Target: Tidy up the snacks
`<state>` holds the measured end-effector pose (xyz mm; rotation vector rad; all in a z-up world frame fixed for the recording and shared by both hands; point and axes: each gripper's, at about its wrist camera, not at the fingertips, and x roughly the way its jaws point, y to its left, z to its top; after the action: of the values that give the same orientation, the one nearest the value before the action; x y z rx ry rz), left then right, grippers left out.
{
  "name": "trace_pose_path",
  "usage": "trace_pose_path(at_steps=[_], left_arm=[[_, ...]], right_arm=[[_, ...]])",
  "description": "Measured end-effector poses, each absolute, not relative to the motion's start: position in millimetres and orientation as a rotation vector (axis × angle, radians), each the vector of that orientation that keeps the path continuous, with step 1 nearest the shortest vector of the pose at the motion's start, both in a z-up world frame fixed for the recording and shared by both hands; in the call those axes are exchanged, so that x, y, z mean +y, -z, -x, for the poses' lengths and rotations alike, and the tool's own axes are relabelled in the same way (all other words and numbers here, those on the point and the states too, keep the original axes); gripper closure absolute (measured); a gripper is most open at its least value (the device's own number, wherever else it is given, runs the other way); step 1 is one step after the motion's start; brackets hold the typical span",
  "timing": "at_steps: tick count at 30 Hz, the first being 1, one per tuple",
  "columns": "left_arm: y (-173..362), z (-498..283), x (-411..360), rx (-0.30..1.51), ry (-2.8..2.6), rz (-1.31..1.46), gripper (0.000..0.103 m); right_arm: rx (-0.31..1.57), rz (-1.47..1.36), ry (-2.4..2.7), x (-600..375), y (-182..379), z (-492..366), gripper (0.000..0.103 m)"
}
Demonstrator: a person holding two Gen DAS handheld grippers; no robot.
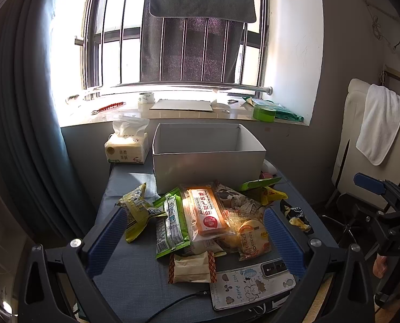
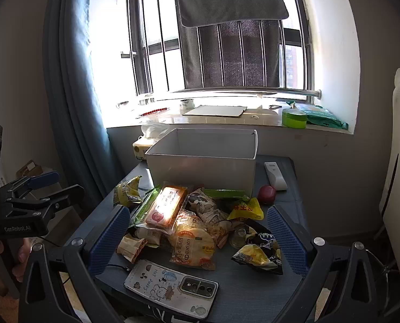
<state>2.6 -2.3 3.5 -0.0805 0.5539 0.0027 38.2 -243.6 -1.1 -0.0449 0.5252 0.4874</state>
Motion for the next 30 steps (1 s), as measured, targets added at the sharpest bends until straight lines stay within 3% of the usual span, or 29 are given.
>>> trace_pose_path(at_steps=[11,18,25,30], left_arm=[[15.5,-15.9,26.9,0.599,-0.026,0.160,0.000],[73.5,-75.1,82.1,0.755,-0.098,0.198,0.000],[137.3,-153.7,138.8,0.933,-0.148,0.541,0.000],[165.0,-195.3,149.2,1.006,-0.258,0.555,0.001]], right_arm=[[0.528,0.046,-0.487,-244.6,1.1,-37.8,0.000],[0.532,0.048,-0.488,-244.4,5.0,-37.6,0.000],[0.568,0.048,-0.493,-238.2,15.4,-44.0,0.000],[0.592,0.056,-0.491,-235.9,23.7,-46.6,0.000]])
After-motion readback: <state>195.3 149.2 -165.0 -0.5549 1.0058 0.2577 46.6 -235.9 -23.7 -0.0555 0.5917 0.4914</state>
